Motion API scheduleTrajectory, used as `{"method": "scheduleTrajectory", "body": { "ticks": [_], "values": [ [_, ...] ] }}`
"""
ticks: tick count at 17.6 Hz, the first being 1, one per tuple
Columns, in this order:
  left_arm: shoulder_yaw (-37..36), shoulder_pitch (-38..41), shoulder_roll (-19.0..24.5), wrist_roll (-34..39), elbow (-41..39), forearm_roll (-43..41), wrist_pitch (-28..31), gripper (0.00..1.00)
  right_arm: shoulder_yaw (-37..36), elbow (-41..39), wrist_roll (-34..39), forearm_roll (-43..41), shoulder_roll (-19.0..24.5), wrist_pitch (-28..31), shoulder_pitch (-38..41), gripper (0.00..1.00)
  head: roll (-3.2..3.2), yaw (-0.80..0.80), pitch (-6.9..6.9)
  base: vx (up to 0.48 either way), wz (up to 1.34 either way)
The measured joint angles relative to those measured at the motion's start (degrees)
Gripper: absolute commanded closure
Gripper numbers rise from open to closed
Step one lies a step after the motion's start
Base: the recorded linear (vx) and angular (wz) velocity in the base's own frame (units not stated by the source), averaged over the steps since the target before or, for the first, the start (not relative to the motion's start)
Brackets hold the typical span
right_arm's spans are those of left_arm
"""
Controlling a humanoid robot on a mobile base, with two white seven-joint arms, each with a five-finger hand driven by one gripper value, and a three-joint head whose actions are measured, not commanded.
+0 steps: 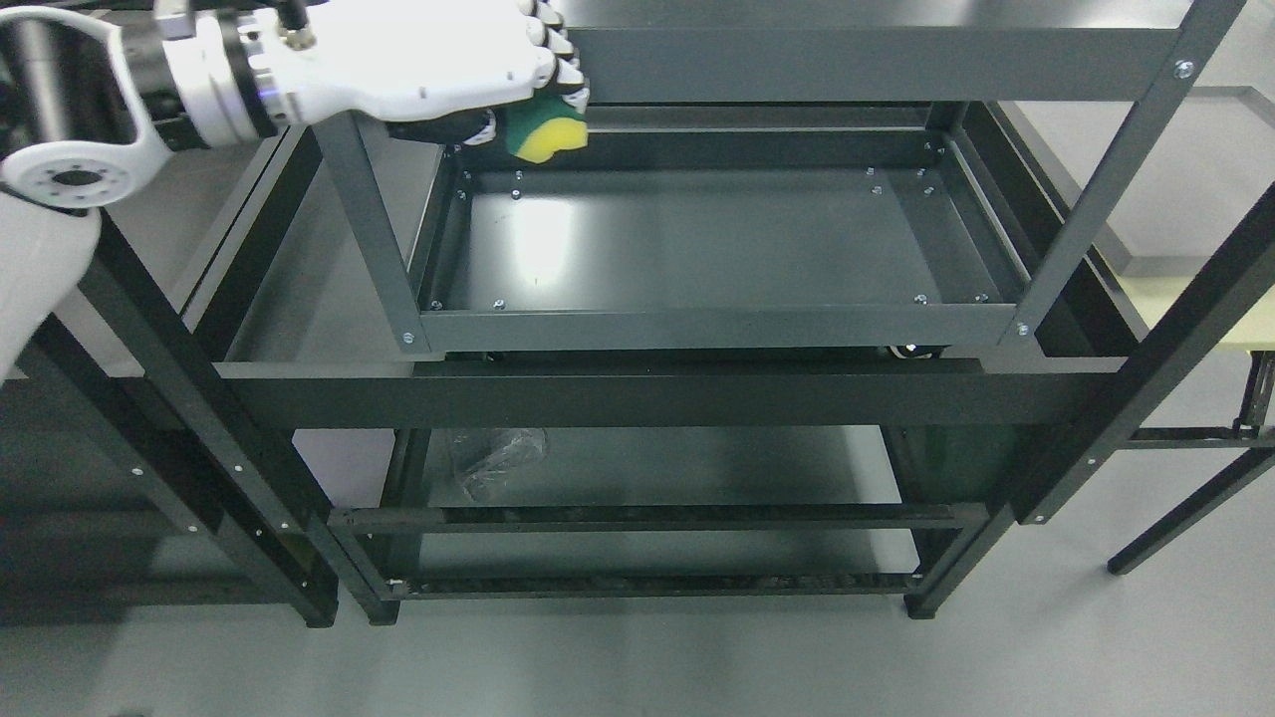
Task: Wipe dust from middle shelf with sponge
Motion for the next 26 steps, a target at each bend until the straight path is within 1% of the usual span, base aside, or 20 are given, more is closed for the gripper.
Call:
{"method": "scheduleTrajectory", "body": {
  "ticks": [4, 7, 10, 12, 14, 16, 18, 21, 24, 25, 26],
  "values": [
    [4.90, 4.32, 7.83, -0.20, -1.59, 4.13, 0.00, 0.99, 0.00, 0.00, 0.00, 0.00, 0.00, 0.00, 0.00, 0.00, 0.00, 0.00, 0.00, 0.000, 0.00],
    [7.93, 7.35, 11.54, -0.33, -2.24, 5.53, 0.00, 0.99, 0.00, 0.00, 0.00, 0.00, 0.00, 0.00, 0.00, 0.00, 0.00, 0.00, 0.00, 0.000, 0.00],
    [10.46, 9.18, 13.88, -1.13, -2.78, 6.21, 0.00, 0.99, 0.00, 0.00, 0.00, 0.00, 0.00, 0.00, 0.00, 0.00, 0.00, 0.00, 0.00, 0.000, 0.00],
    [11.59, 9.40, 13.69, -1.77, -3.02, 5.84, 0.00, 0.99, 0.00, 0.00, 0.00, 0.00, 0.00, 0.00, 0.00, 0.00, 0.00, 0.00, 0.00, 0.000, 0.00],
    [11.80, 8.60, 12.22, -2.70, -2.97, 5.04, 0.00, 0.99, 0.00, 0.00, 0.00, 0.00, 0.00, 0.00, 0.00, 0.00, 0.00, 0.00, 0.00, 0.000, 0.00],
    [11.34, 6.68, 9.85, -3.62, -2.60, 4.00, 0.00, 0.99, 0.00, 0.00, 0.00, 0.00, 0.00, 0.00, 0.00, 0.00, 0.00, 0.00, 0.00, 0.000, 0.00],
    [10.71, 4.08, 6.29, -3.98, -1.76, 2.39, -0.04, 0.99, 0.00, 0.00, 0.00, 0.00, 0.00, 0.00, 0.00, 0.00, 0.00, 0.00, 0.00, 0.000, 0.00],
    [9.89, -0.17, -0.37, -4.24, 0.65, -0.74, -0.04, 0.99, 0.00, 0.00, 0.04, 0.00, 0.00, 0.00, 0.00, 0.00, 0.00, 0.00, 0.00, 0.000, 0.00],
    [9.14, -4.62, -8.36, -4.29, 4.32, -4.07, -0.09, 0.99, 0.00, 0.00, 0.15, 0.00, 0.00, 0.00, 0.00, 0.00, 0.00, 0.00, 0.00, 0.000, 0.00],
    [8.83, -6.58, -12.47, -4.29, 6.50, -5.67, -0.11, 1.00, 0.00, 0.00, 0.25, 0.00, 0.00, 0.00, -0.01, 0.00, 0.00, 0.00, 0.00, 0.000, 0.00],
    [8.64, -7.95, -14.84, -4.29, 8.05, -6.81, -0.11, 1.00, 0.00, 0.00, 0.26, 0.00, 0.00, 0.00, 0.00, 0.00, 0.00, 0.00, 0.00, 0.000, 0.00]
  ]
}}
